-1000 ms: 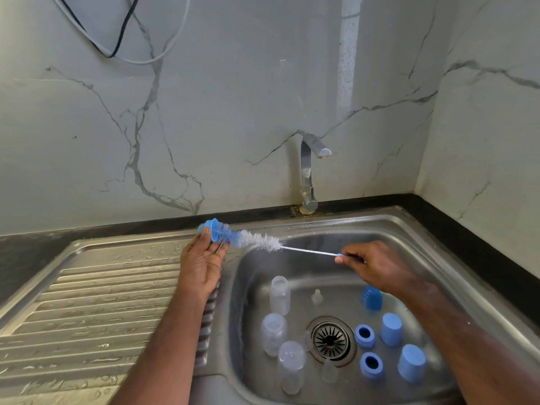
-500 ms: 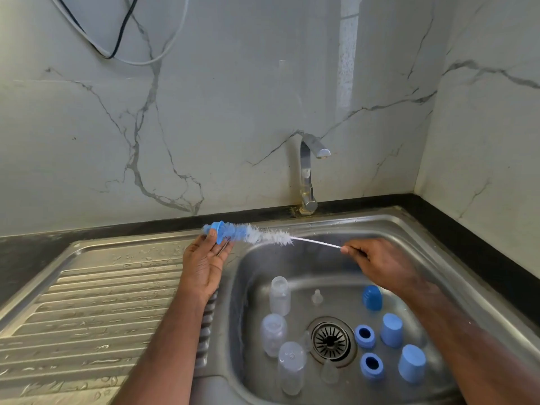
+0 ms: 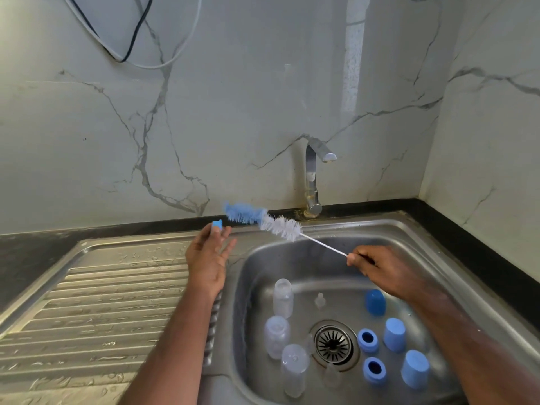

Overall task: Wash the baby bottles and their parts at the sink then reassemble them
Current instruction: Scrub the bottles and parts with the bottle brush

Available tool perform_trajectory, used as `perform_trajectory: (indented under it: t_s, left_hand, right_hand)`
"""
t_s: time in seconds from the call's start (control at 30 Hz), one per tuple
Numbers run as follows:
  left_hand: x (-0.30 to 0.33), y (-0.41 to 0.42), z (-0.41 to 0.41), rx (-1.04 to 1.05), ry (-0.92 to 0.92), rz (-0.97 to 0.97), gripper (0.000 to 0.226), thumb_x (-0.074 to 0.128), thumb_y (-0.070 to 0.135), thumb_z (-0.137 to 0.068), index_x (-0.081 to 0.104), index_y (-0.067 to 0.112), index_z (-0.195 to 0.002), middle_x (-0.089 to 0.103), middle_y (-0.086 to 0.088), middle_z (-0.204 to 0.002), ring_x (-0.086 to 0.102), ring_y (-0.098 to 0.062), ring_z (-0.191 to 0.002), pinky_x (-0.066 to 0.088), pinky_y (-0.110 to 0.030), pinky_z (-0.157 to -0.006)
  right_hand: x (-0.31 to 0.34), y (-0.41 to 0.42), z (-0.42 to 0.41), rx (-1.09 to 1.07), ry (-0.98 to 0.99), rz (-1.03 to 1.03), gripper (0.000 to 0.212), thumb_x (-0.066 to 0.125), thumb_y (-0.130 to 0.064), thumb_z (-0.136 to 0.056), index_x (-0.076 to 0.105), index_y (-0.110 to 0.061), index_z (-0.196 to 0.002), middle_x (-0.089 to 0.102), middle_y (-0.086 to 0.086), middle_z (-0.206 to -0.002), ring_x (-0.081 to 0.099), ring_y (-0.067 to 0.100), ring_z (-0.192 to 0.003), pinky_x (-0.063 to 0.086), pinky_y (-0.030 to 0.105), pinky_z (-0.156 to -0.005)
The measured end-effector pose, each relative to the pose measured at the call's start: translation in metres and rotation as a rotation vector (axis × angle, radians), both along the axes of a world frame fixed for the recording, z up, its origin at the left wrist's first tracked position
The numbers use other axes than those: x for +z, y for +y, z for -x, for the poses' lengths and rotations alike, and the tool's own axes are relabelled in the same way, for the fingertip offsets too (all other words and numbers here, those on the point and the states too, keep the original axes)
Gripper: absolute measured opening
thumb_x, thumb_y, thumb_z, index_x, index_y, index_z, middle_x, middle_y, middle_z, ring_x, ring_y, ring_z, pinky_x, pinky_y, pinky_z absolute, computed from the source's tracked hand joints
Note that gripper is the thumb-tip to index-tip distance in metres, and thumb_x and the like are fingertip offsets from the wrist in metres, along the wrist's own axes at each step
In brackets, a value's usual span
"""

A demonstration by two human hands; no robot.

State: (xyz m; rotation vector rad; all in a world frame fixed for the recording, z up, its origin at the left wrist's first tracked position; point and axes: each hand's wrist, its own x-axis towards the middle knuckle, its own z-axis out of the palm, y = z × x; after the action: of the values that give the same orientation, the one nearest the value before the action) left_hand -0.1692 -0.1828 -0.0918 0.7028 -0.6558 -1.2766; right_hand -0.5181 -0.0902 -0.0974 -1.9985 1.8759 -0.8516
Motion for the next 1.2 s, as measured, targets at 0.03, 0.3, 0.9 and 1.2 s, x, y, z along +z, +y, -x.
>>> perform_trajectory:
  t_s: [0.03,0.3,0.9,1.2]
  left_hand:
    - [0.0,0.002,0.007,-0.02,-0.067,0.013,0.031,0.074,0.018,-0.08,0.067,0.012,-0.109,0.073,-0.01,-0.107,0.071,-0.028,-0.106,0.061,-0.04,-0.084]
    - [-0.002,0.013,0.034,-0.128,-0.458,0.136,0.028,0.072,-0.016,-0.078,0.073,0.001,-0.101,0.076,-0.013,-0.093,0.072,-0.024,-0.088,0.058,-0.04,-0.089]
    - [0.002,0.026,0.058,-0.192,-0.283,0.144,0.025,0.069,-0.014,-0.081,0.071,0.001,-0.101,0.078,-0.008,-0.093,0.073,-0.017,-0.088,0.058,-0.023,-0.08]
    - [-0.001,0.027,0.059,-0.335,-0.129,0.075,0.022,0.071,0.006,-0.078,0.063,0.003,-0.098,0.072,-0.018,-0.094,0.073,-0.033,-0.097,0.06,-0.036,-0.082]
  right_hand:
    - [0.0,-0.001,-0.004,0.007,-0.028,0.007,0.019,0.058,-0.035,-0.1,0.066,-0.032,-0.083,0.062,-0.003,-0.069,0.06,0.014,-0.068,0.055,0.041,-0.069]
    - [-0.005,-0.002,-0.014,-0.016,-0.076,0.033,0.023,0.07,-0.024,-0.094,0.074,-0.031,-0.115,0.066,-0.026,-0.084,0.065,-0.006,-0.081,0.051,0.016,-0.076]
    - [-0.006,-0.003,-0.012,-0.014,-0.137,0.076,0.019,0.071,-0.023,-0.093,0.075,-0.031,-0.109,0.071,-0.019,-0.085,0.067,-0.001,-0.082,0.058,0.026,-0.081]
    - [-0.012,-0.008,-0.03,0.006,-0.142,0.123,0.017,0.071,-0.026,-0.092,0.075,-0.035,-0.105,0.07,-0.022,-0.08,0.068,0.0,-0.078,0.058,0.024,-0.075]
